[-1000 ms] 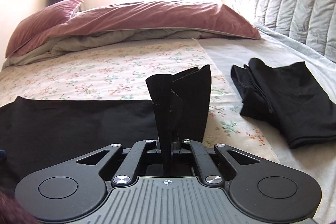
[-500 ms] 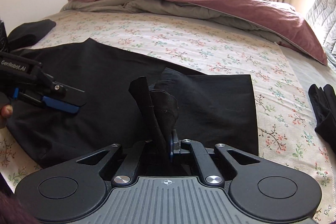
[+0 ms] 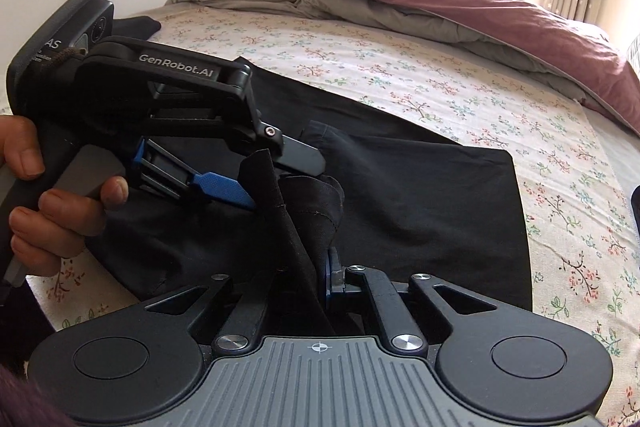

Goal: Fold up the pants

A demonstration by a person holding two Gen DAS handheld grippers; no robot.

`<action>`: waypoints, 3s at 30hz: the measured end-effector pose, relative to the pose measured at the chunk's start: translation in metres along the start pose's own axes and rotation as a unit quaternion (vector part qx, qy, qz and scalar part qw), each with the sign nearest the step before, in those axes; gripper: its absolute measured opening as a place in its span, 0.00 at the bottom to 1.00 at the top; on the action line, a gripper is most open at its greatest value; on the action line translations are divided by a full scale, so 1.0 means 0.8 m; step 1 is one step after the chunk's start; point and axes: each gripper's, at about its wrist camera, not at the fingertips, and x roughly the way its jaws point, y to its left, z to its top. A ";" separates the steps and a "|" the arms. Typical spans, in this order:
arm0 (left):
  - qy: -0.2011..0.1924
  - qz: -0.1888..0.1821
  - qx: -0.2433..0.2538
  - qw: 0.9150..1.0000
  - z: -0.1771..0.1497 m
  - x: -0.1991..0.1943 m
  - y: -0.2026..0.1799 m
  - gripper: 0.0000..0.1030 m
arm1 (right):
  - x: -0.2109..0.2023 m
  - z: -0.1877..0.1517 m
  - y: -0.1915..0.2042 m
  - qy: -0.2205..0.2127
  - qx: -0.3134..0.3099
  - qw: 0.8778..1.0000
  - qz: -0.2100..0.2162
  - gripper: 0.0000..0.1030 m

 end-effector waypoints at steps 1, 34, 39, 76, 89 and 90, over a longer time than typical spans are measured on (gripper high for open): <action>-0.004 0.000 -0.005 1.000 0.000 0.001 0.000 0.73 | 0.000 0.000 0.002 -0.002 -0.003 1.000 0.002 0.05; -0.064 0.223 0.152 0.961 0.053 -0.069 -0.028 0.12 | 0.001 0.033 -0.026 -0.017 0.045 0.991 0.124 0.65; -0.059 0.264 0.166 0.948 0.071 -0.091 -0.004 0.12 | 0.025 0.044 -0.037 0.010 0.085 0.989 0.122 0.65; -0.162 0.387 0.121 0.900 0.158 -0.315 0.137 0.12 | 0.128 0.092 0.068 0.047 -0.027 0.991 0.123 0.70; -0.188 0.416 0.125 0.881 0.162 -0.343 0.158 0.12 | 0.135 0.090 0.076 0.047 -0.035 0.990 0.127 0.71; -0.189 0.414 0.125 0.881 0.162 -0.344 0.159 0.12 | 0.135 0.090 0.077 0.046 -0.036 0.990 0.128 0.71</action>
